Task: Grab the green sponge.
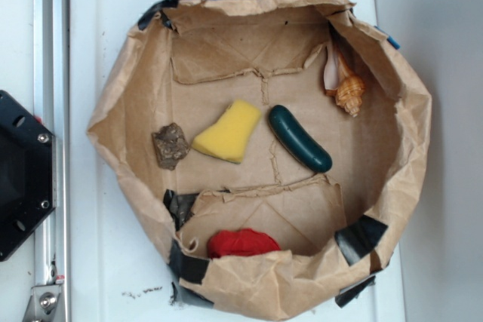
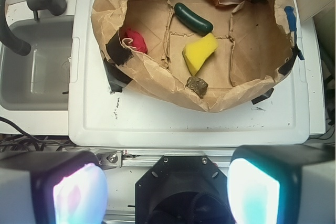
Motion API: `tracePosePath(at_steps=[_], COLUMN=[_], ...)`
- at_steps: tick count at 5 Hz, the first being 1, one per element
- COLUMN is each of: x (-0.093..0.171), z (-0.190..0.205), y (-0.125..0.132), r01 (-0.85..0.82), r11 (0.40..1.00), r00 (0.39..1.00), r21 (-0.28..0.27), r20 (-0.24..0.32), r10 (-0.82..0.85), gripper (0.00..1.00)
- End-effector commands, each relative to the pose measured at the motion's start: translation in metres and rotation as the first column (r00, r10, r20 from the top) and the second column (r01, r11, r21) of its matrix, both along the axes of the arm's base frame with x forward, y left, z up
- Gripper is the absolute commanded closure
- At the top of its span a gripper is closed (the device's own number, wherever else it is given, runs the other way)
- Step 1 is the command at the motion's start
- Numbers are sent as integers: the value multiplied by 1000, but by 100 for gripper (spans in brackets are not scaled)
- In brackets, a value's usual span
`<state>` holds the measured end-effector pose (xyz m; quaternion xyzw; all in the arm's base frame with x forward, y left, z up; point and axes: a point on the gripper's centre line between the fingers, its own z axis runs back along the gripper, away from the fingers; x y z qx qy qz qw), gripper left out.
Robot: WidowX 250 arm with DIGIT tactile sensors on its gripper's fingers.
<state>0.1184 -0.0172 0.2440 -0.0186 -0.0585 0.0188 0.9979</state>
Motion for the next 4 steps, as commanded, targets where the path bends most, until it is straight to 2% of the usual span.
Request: tracePosePath(at_steps=[1,2,3,4], x=[0,41,69,83], z=[0,5,1,-10], y=[0,-2,-3,2], r01=[0,-68,-116,-141], r11=[1000,998,993,990], r00=[1000,998,993,990], r21=[0,-13,-16,3], r20=[0,2,-8,-13], r10=[0,68,116,141], gripper=[0,0,0,0])
